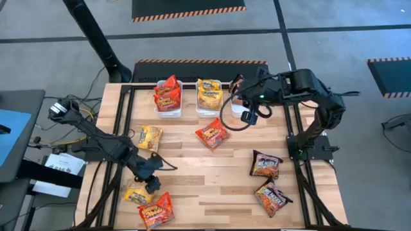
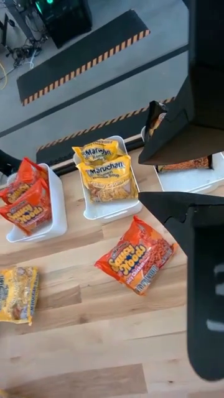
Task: Sort Maruchan noodles
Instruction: Put the orange noodle pack into the left white bin
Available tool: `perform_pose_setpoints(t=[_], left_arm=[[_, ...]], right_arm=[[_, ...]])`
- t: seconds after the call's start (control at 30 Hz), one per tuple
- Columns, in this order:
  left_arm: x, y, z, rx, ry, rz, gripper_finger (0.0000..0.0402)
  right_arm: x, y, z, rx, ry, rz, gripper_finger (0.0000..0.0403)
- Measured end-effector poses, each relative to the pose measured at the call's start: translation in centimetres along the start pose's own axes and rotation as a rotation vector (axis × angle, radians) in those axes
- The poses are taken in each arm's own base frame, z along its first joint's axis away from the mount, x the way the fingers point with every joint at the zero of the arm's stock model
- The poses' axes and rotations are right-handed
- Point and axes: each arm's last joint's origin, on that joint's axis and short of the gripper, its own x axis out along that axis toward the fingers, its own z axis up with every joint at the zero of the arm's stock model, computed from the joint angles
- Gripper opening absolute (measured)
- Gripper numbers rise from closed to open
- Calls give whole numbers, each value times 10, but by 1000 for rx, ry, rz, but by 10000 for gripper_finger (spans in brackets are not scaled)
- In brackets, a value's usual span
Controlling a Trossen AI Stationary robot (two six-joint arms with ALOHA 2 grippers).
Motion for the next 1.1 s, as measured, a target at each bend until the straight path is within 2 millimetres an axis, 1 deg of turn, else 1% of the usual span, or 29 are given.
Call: perform_pose_setpoints(t=[0.1, 0.3, 0.47, 0.7, 0.93, 1.03, 1.1], left_arm=[[12, -2, -6, 22, 21, 16, 180], [40, -4, -15, 54, 66, 47, 180], [58, -11, -19, 73, 122, -22, 180], [76, -6, -25, 23, 165, 35, 180], [87, -12, -25, 24, 155, -38, 180], [96, -14, -27, 22, 158, -66, 180], [103, -12, -27, 1, 172, -56, 180]], right_arm=[[6, 3, 2, -8, 16, -1, 104], [13, 8, 4, -18, 32, 25, 104], [16, 10, 5, -21, 41, 44, 104], [17, 10, 5, -22, 44, 44, 104], [17, 10, 5, -22, 44, 44, 104], [17, 10, 5, -22, 44, 44, 104], [17, 10, 5, -22, 44, 44, 104]])
